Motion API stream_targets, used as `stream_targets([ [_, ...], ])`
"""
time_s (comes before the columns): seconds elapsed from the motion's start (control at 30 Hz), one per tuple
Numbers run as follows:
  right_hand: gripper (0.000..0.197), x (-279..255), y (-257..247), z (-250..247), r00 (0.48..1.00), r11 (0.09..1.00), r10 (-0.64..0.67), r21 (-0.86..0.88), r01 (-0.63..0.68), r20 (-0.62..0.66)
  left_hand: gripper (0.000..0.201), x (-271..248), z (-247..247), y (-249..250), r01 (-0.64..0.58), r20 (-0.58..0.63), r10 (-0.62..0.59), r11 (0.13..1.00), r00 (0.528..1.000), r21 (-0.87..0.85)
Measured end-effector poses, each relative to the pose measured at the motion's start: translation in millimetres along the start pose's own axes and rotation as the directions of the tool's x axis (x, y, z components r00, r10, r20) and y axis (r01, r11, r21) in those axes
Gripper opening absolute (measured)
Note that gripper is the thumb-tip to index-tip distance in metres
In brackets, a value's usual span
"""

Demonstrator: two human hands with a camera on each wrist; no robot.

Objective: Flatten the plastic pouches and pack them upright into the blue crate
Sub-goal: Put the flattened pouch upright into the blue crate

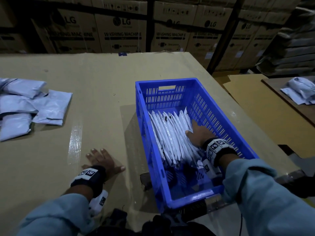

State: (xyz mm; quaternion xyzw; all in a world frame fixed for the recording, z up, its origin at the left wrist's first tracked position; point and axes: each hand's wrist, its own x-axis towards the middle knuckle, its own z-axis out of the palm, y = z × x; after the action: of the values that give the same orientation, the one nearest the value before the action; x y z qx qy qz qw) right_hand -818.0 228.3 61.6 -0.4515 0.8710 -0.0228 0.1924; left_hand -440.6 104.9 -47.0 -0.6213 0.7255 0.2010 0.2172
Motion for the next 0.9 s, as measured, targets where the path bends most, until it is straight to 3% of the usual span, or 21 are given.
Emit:
stream_targets([
  [0.17,0.064,3.1,-1.2,4.9,0.999,1.0,-0.011,0.008,0.011,-0.033,0.137,-0.4,-1.1,-1.5,0.002,0.009,-0.002,1.0,1.0,0.0],
  [0.3,0.074,6.4,7.5,1.8,0.998,0.998,0.056,0.037,-0.057,0.021,0.137,3.5,3.2,-3.1,-0.003,-0.008,0.003,1.0,1.0,-0.003],
  [0.57,0.057,2.7,21.4,-10.9,0.986,0.989,0.141,0.065,-0.135,-0.088,0.132,-5.2,5.9,-5.6,-0.029,-0.076,0.031,0.999,0.997,0.026],
  [0.73,0.049,2.6,24.0,-15.0,0.974,0.989,0.143,0.059,-0.135,-0.174,0.132,-6.6,7.3,-8.0,-0.028,-0.093,0.033,0.998,0.995,0.055],
  [0.9,0.045,1.3,22.7,-17.0,0.979,0.992,0.111,0.072,-0.1,-0.171,0.131,-6.7,9.6,-8.2,-0.026,-0.122,0.034,0.997,0.992,0.071],
])
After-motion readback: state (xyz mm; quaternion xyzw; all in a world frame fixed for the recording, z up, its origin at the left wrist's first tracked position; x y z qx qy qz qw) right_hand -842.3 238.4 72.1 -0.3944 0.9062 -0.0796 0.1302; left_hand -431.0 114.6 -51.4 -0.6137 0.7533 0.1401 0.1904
